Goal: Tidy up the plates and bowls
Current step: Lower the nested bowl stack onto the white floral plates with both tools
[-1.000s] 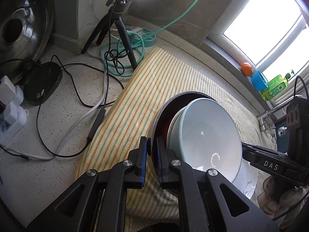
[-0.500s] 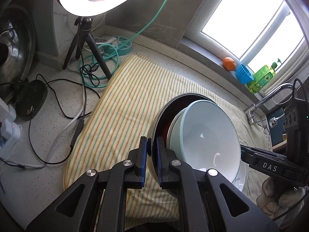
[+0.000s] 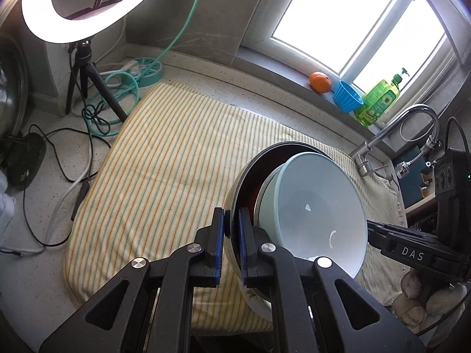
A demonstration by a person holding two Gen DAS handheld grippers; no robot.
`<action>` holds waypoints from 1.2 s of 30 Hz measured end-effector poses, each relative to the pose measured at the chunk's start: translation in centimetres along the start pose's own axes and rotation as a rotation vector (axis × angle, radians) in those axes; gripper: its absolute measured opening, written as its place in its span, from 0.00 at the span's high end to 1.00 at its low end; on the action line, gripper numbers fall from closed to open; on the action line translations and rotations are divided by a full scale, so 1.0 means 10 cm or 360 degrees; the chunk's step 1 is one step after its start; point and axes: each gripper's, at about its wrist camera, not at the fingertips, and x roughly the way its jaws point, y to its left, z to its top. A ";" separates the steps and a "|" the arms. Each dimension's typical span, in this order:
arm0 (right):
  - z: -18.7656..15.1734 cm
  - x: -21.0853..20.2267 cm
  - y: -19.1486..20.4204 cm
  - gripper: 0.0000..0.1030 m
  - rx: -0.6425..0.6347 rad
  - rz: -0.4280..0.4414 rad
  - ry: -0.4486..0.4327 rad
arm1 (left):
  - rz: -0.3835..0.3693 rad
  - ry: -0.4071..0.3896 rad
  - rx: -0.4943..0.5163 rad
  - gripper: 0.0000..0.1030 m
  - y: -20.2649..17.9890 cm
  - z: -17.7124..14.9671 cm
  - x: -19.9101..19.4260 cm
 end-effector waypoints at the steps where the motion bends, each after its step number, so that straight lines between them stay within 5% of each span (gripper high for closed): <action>1: -0.02 -0.03 -0.04 0.92 0.0006 -0.0007 -0.0003 | -0.0007 0.0006 0.0009 0.93 -0.05 -0.01 0.01; 16: -0.35 -0.20 -0.64 0.92 0.0092 -0.0064 0.0026 | -0.0058 0.0128 0.0076 0.93 -0.55 -0.26 0.24; 36: -0.52 -0.04 -0.81 0.91 0.0152 -0.0047 0.0092 | -0.0041 0.0237 0.0075 0.93 -0.56 -0.37 0.42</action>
